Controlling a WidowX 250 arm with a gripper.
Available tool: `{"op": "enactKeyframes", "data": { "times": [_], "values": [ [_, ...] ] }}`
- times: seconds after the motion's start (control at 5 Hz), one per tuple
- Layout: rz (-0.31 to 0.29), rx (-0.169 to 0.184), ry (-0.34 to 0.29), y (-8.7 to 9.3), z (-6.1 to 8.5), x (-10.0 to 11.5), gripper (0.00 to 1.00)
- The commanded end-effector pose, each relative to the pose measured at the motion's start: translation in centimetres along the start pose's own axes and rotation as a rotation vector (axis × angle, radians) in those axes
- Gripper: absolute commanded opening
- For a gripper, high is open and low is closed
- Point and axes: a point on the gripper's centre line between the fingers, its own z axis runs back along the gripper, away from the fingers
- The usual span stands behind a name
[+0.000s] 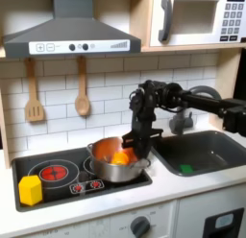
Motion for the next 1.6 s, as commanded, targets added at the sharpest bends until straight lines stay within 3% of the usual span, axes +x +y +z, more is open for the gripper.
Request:
{"op": "enactKeyframes", "data": {
  "times": [0.0, 1.4],
  "values": [
    [-0.055, -0.028, 0.004, -1.9, -0.2, 0.1, 0.0],
    [-0.149, -0.095, 0.042, -6.2, 0.3, -2.3, 0.0]
  ]
}}
